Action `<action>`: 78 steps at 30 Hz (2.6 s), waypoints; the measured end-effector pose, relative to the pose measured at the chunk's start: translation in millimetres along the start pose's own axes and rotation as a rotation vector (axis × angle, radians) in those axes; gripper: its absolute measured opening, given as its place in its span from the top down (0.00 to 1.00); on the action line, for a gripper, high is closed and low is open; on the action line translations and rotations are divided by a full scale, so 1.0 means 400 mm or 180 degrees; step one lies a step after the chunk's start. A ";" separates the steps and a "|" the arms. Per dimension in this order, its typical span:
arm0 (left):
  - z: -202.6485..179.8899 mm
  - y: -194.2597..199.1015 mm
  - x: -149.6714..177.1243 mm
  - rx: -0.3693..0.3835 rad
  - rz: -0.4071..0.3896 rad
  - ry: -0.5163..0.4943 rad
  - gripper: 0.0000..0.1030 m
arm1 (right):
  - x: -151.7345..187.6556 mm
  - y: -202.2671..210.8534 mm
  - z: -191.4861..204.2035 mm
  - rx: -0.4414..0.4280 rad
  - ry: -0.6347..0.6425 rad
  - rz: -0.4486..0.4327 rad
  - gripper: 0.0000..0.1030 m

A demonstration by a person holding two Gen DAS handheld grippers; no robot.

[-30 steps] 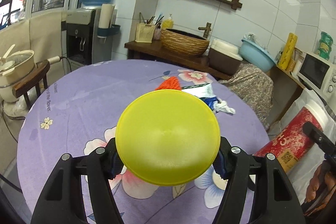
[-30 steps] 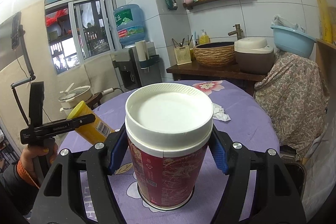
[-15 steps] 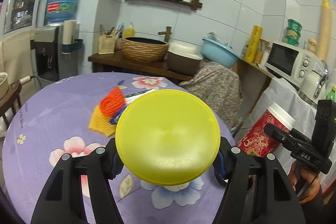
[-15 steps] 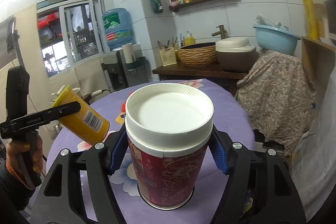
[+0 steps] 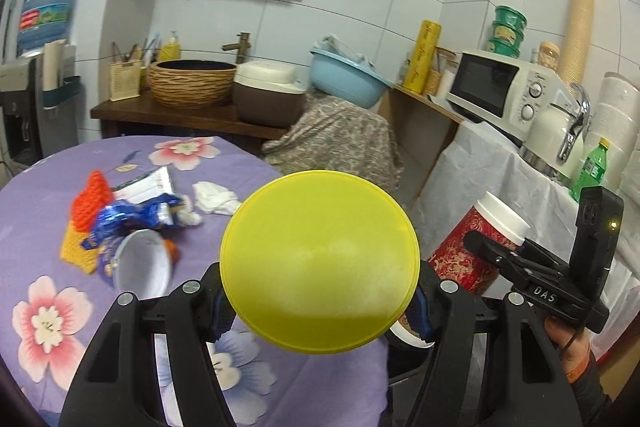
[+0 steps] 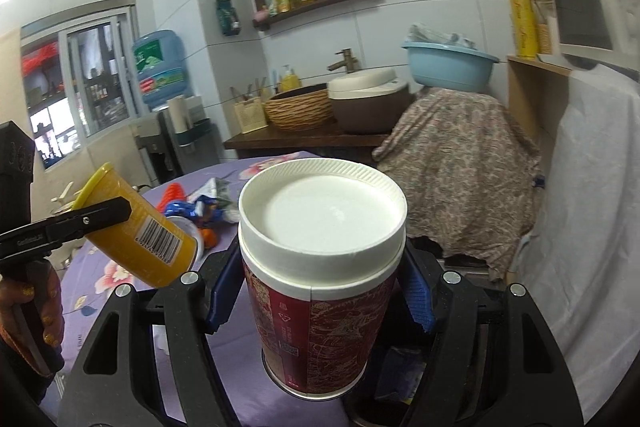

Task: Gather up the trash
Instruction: 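Carry the red cup to the bin with the right gripper and release it, then lower the yellow can into the bin and open the left gripper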

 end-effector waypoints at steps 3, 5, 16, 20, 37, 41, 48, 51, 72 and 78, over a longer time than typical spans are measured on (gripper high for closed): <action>-0.047 -0.033 -0.004 0.0098 0.0030 -0.0048 0.37 | 0.013 -0.002 -0.081 0.0223 -0.0046 0.0038 0.33; -0.083 -0.058 -0.002 0.0171 0.0052 -0.0077 0.37 | 0.028 -0.004 -0.131 0.0345 -0.0090 0.0066 0.33; -0.180 -0.162 0.038 0.0393 0.0258 -0.0009 0.37 | 0.261 -0.180 -0.334 0.0806 -0.0382 0.0658 0.33; -0.215 -0.194 0.062 0.0436 0.0345 -0.0010 0.37 | 0.378 -0.273 -0.335 0.0840 -0.0366 0.0969 0.33; -0.282 -0.303 0.180 0.0436 0.0689 -0.0192 0.37 | 0.603 -0.366 -0.351 0.0985 -0.0476 0.1300 0.22; -0.294 -0.323 0.191 0.0425 0.0732 -0.0221 0.37 | 0.574 -0.322 -0.336 0.0987 -0.0433 0.1172 0.22; -0.330 -0.378 0.224 0.0406 0.0875 -0.0327 0.37 | 0.529 -0.197 -0.317 0.1049 -0.0284 0.0944 0.21; -0.347 -0.410 0.250 0.0375 0.0947 -0.0408 0.36 | 0.522 -0.139 -0.326 0.1091 -0.0283 0.0887 0.21; -0.348 -0.491 0.381 0.0094 0.1419 -0.0782 0.15 | 0.552 0.049 -0.330 0.1267 -0.0468 0.0827 0.19; -0.353 -0.466 0.361 0.0119 0.1352 -0.0826 0.13 | 0.548 0.058 -0.331 0.1304 -0.0460 0.0828 0.19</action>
Point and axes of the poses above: each gripper's, at about its wrist camera, not at the fingertips, and y roughly against the way its jaws point, z to its left, x to its underside, the point moved 10 cm from there along -y, roughly the way its jaws point, and after that the axes turned 2 degrees about -z, right-handed, at the moved point
